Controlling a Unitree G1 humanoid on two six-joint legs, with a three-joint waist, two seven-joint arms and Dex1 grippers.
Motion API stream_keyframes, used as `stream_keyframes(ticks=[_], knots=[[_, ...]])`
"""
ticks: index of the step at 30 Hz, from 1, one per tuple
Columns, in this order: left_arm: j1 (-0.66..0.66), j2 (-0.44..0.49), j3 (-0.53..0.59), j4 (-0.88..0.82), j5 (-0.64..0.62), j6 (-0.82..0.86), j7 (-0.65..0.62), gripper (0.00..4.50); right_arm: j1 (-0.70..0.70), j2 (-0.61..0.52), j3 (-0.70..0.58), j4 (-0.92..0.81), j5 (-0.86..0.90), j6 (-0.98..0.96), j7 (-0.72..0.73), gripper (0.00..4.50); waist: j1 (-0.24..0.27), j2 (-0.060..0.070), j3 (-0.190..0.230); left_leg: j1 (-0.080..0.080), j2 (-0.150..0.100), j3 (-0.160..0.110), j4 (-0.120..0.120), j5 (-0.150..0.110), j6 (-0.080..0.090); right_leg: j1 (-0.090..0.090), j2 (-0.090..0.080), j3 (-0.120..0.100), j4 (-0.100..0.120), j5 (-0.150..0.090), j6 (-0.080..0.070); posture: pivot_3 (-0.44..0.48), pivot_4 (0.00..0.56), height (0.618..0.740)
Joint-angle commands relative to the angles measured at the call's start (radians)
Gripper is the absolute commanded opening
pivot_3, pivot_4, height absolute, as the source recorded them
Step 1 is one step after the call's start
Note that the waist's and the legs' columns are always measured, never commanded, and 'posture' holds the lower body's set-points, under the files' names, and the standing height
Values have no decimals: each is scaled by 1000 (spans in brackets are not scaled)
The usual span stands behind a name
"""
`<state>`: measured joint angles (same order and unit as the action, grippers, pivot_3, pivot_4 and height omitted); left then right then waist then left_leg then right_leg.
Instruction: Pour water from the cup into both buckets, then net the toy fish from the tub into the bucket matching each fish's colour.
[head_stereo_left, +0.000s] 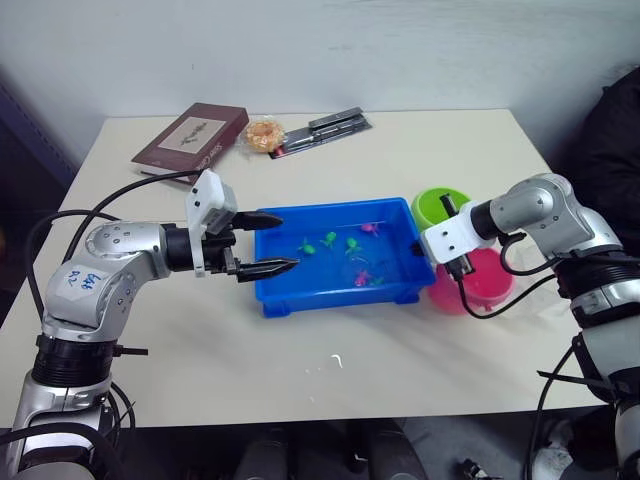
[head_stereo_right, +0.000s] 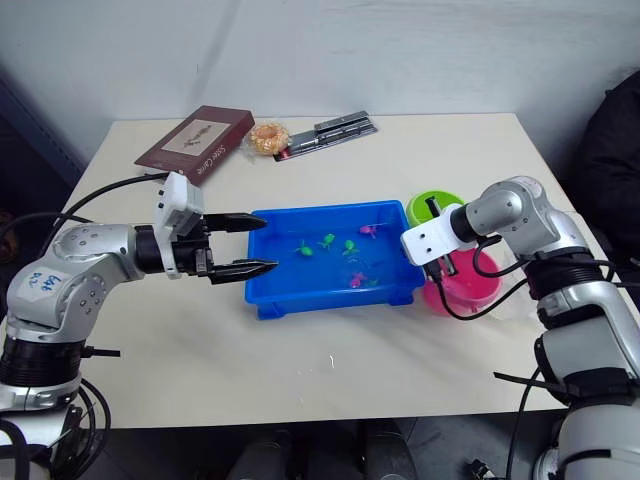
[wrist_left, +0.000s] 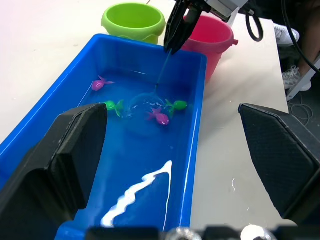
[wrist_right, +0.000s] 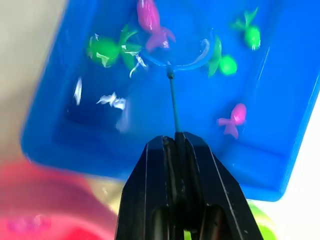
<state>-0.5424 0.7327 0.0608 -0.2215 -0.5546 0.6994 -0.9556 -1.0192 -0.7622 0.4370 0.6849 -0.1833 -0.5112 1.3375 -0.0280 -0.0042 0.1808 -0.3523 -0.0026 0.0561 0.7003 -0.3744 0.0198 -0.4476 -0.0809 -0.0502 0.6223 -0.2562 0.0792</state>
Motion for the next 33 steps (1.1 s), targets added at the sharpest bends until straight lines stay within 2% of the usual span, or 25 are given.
stream_keyframes(ticks=[1, 8, 13, 16, 19, 23, 28, 31, 33], knots=[[9, 26, 31, -30, -15, -3, -6, 4489, 8, -1, -60, -87, 67, 131, 46, 0, 0, 0, 0, 0, 0, 0, 0, 0, 0, 0, 0, 0, 0, 0, 0, 0, 150, 740], [17, 52, 44, -24, -45, 16, -35, 4489, 86, -18, -140, -277, 209, 488, 141, 0, 2, 0, 0, -1, 0, -1, 0, 0, 0, 0, -1, -1, 0, 0, 0, 0, 150, 740], [-20, 37, 34, 6, -64, 18, -55, 4489, 216, -70, -277, -449, 310, 763, 66, 0, 16, 0, 0, -2, -1, -3, 0, 0, 0, 0, -2, -3, -1, 0, 0, 0, 150, 740], [-61, 9, 28, 29, -93, 39, -63, 4489, 354, -120, -403, -605, 375, 861, 0, 0, 31, 0, 0, -2, -1, -5, 1, 0, 0, 0, -2, -4, -1, 0, 0, 0, 150, 740], [-105, -11, -9, 66, -83, 25, -88, 4489, 508, -176, -529, -741, 419, 877, -40, 0, 38, 0, 0, -2, -2, -4, 1, 0, 0, 1, -2, -4, -1, 0, 0, 0, 150, 740], [-197, -51, -77, 160, -51, -16, -160, 4489, 780, -194, -804, -930, 471, 996, -143, 0, 50, 0, 0, -1, -2, -3, 1, 0, 0, 2, 0, -4, -1, 0, 0, 0, 150, 740], [-295, -114, -137, 273, -18, -70, -229, 4489, 1130, -115, -1147, -1117, 491, 1041, -199, 0, 60, 0, 0, -1, -3, -3, 1, 0, 1, 3, 4, -4, -1, 0, 1, 0, 150, 740], [-329, -153, -165, 323, 1, -106, -268, 4489, 1304, -33, -1278, -1191, 468, 970, -227, 0, 55, -1, -1, 0, -4, -2, 0, 0, 3, 4, 4, -2, -2, 1, 2, 0, 150, 740], [-345, -171, -182, 352, 24, -128, -282, 4489, 1353, -2, -1318, -1214, 461, 952, -269, 0, 48, -1, -1, 0, -4, 0, 0, 0, 4, 4, 4, 0, -2, 2, 3, 0, 150, 740]])
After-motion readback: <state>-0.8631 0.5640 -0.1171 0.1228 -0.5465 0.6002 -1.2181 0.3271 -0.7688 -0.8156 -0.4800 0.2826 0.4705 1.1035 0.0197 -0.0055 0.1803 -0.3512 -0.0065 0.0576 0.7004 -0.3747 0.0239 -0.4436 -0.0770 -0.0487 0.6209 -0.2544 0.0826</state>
